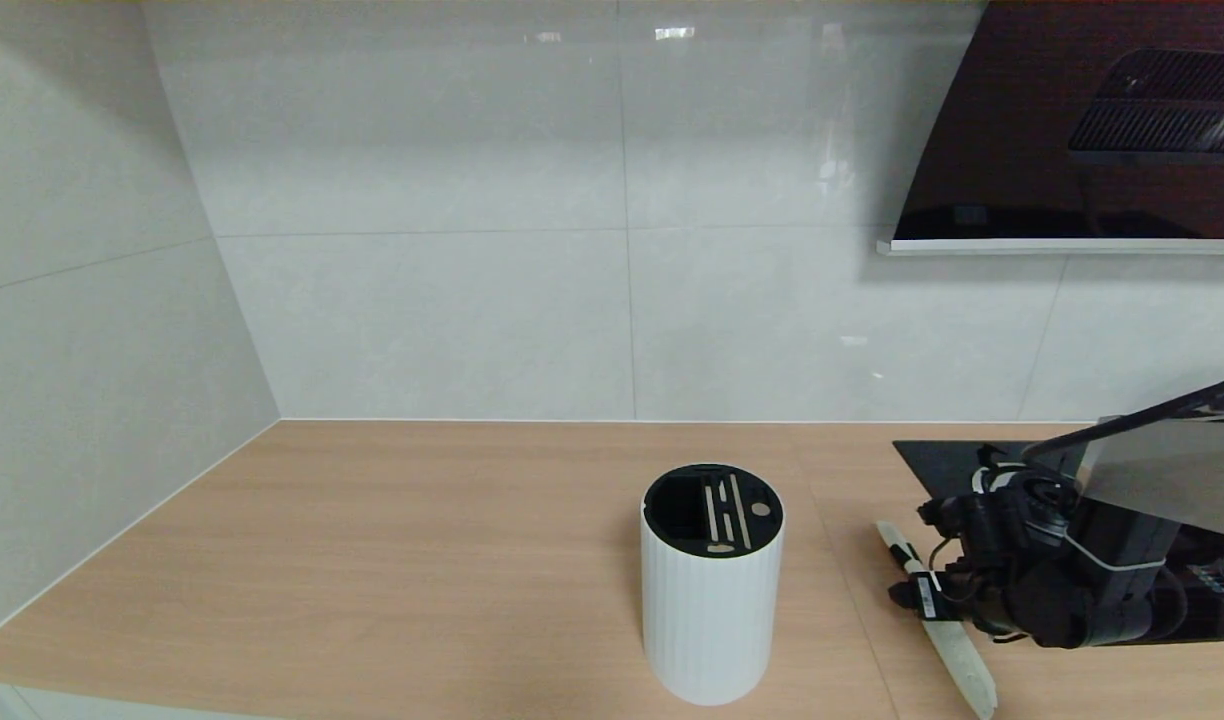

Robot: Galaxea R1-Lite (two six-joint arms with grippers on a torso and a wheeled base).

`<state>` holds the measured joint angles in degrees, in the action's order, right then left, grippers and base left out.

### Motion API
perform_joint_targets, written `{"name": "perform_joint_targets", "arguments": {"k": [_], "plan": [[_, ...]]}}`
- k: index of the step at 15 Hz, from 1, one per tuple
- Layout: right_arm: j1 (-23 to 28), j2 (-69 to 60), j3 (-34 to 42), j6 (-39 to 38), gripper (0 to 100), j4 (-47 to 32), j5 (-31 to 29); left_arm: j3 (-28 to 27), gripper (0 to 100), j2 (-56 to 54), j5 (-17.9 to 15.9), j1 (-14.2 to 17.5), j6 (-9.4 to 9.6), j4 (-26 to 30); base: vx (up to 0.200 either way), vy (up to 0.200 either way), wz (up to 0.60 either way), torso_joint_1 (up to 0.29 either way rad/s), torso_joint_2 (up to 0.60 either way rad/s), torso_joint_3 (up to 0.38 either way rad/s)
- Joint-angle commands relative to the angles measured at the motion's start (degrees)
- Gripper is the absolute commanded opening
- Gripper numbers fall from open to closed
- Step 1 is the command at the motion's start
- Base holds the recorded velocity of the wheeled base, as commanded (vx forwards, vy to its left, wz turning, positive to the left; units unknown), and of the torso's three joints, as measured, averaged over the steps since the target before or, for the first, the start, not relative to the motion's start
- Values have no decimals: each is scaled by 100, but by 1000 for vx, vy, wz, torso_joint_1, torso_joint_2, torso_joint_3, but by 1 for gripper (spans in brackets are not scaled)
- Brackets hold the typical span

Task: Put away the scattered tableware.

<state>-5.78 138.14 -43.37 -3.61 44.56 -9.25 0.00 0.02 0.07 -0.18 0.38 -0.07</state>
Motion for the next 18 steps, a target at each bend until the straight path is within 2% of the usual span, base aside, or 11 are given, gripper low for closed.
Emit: {"name": "perform_joint_targets", "arguments": {"k": [1, 2, 3, 13, 16, 18], "plan": [[-2, 11, -4, 0, 100, 0, -6, 0, 100, -2, 1, 1, -3, -1, 0, 0, 0, 0, 0, 0], [-2, 11, -4, 0, 100, 0, -6, 0, 100, -2, 1, 1, -3, -1, 0, 0, 0, 0, 0, 0], [-2, 11, -4, 0, 0, 0, -6, 0, 100, -2, 1, 1, -3, -1, 0, 0, 0, 0, 0, 0], [-29, -51, 110, 0, 0, -8, -6, 0, 100, -2, 1, 1, -3, -1, 0, 0, 0, 0, 0, 0], [-81, -596, 365, 0, 0, 0, 11, 0, 100, -2, 1, 1, 59, -1, 0, 0, 0, 0, 0, 0], [-204, -1018, 541, -17, 0, 0, 20, 0, 100, -2, 1, 1, 24, -1, 0, 0, 0, 0, 0, 0]]}}
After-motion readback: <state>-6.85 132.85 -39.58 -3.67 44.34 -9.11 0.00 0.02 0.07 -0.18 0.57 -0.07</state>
